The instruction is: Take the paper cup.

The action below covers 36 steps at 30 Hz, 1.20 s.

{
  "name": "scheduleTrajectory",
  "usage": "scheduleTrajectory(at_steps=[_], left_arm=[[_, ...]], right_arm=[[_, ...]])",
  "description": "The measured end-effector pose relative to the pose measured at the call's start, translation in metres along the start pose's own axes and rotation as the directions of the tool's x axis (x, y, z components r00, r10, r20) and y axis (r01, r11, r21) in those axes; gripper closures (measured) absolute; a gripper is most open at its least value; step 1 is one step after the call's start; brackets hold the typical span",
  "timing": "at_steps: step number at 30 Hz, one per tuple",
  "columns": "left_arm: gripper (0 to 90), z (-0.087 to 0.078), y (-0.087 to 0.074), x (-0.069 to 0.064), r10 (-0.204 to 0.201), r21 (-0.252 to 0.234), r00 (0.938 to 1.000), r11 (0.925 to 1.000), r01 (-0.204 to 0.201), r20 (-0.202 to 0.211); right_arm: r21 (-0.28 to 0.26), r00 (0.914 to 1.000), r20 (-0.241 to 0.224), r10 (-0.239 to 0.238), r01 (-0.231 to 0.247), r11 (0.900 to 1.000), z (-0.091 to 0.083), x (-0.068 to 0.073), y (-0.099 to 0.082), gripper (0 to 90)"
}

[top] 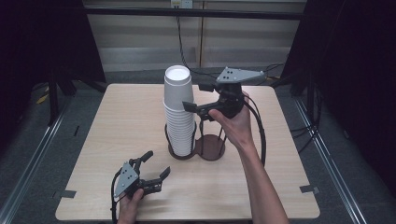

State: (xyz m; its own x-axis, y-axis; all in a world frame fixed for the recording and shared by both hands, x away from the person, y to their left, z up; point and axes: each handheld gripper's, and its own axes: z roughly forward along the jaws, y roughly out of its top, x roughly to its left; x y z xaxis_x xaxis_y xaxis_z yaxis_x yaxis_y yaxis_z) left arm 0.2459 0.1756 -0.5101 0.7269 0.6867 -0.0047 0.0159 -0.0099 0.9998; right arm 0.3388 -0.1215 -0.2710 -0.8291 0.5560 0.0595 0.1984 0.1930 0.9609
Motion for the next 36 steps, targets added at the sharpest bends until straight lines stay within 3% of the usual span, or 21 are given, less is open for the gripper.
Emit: scheduleTrajectory(at_steps=[6,9,10,20,27,36], left_arm=[[15.7,0.000,0.000,0.000,0.000,0.000,1.0000,1.0000,0.000,0.000],[15.7,0.000,0.000,0.000,-0.001,0.000,1.0000,1.0000,0.001,0.000],[15.7,0.000,0.000,0.000,-0.001,0.000,1.0000,1.0000,0.001,0.000],[15.7,0.000,0.000,0.000,0.000,0.000,1.0000,1.0000,0.000,0.000],[15.8,0.000,0.000,0.000,0.000,0.000,1.0000,1.0000,0.000,0.000],[15.7,0.000,0.000,0.000,0.000,0.000,1.0000,1.0000,0.000,0.000]], right_arm=[[0.058,0.9991,-0.016,-0.039,0.040,0.9975,0.011,0.001,0.011,15.5],[0.054,0.9992,-0.025,-0.032,0.034,0.9979,0.012,-0.001,0.015,15.7],[0.085,0.9993,-0.015,-0.036,0.037,0.9957,0.014,-0.002,0.019,13.8],[0.137,0.9996,-0.024,-0.014,0.017,0.9904,0.031,-0.012,0.030,13.2],[0.183,0.9991,-0.037,-0.022,0.028,0.9827,0.045,-0.013,0.039,14.0],[0.174,0.9988,-0.047,-0.013,0.021,0.9846,0.054,-0.016,0.045,17.0]])
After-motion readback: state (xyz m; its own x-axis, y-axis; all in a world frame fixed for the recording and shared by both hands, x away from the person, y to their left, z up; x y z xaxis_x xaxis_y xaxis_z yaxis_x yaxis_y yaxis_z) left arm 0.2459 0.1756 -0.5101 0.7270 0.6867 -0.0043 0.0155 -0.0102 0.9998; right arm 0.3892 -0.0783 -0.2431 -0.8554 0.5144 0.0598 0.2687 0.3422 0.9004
